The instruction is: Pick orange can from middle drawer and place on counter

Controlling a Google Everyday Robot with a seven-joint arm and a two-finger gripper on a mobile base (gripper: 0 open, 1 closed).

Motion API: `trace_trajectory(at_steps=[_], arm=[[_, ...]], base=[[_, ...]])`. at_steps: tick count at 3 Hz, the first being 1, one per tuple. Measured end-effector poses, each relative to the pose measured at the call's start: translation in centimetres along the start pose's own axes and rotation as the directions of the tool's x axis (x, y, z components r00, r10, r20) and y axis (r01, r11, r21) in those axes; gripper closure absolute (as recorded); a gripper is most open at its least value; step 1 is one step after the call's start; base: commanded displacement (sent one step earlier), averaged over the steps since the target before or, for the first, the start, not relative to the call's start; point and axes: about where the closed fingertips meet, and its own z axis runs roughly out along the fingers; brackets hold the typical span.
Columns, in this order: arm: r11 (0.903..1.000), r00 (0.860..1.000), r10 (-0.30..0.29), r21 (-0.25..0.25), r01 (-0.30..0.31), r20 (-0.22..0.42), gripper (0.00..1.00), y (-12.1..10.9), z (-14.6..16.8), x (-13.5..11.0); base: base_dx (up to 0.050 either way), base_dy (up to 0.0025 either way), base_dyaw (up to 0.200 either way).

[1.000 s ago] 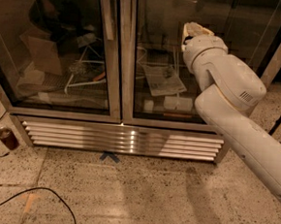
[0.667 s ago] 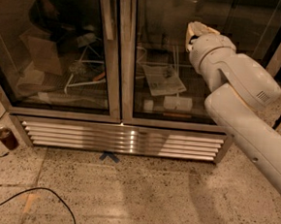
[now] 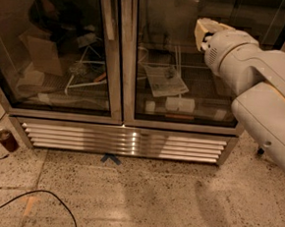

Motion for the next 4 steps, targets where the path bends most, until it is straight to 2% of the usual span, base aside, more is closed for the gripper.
trace_trajectory(at_steps=[1, 3, 4], arm=[[0.9928, 0.994, 0.105, -0.053, -0.107, -0.039, 1.0, 2.7, -3.3, -2.3], [0.9959, 0.996, 0.083, -0.034, -0.084, -0.02, 1.0, 1.6, -2.0, -2.1], [0.9963, 0.996, 0.084, -0.015, -0.084, -0.001, 1.0, 1.4, 0.6, -0.8]], base=[[0.0, 0.0, 0.0], [0.0, 0.0, 0.0], [0.0, 0.0, 0.0]])
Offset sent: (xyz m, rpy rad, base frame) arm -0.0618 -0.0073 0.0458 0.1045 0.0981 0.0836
